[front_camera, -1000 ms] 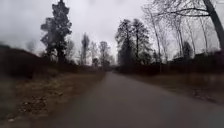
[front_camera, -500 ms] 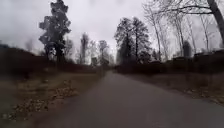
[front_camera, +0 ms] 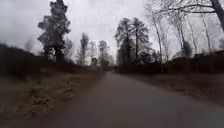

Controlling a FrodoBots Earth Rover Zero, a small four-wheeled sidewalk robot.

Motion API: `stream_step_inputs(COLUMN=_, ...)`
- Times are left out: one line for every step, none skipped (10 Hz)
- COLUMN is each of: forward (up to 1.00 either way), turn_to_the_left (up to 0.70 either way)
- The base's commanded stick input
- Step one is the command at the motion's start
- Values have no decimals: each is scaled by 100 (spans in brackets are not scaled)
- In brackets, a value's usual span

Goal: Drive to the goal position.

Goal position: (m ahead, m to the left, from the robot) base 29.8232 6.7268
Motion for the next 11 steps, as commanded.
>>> stream_step_inputs(forward=70, turn_to_the_left=0)
stream_step_inputs(forward=70, turn_to_the_left=0)
stream_step_inputs(forward=70, turn_to_the_left=0)
stream_step_inputs(forward=70, turn_to_the_left=0)
stream_step_inputs(forward=70, turn_to_the_left=0)
stream_step_inputs(forward=70, turn_to_the_left=0)
stream_step_inputs(forward=70, turn_to_the_left=0)
stream_step_inputs(forward=70, turn_to_the_left=0)
stream_step_inputs(forward=70, turn_to_the_left=0)
stream_step_inputs(forward=70, turn_to_the_left=0)
stream_step_inputs(forward=70, turn_to_the_left=1)
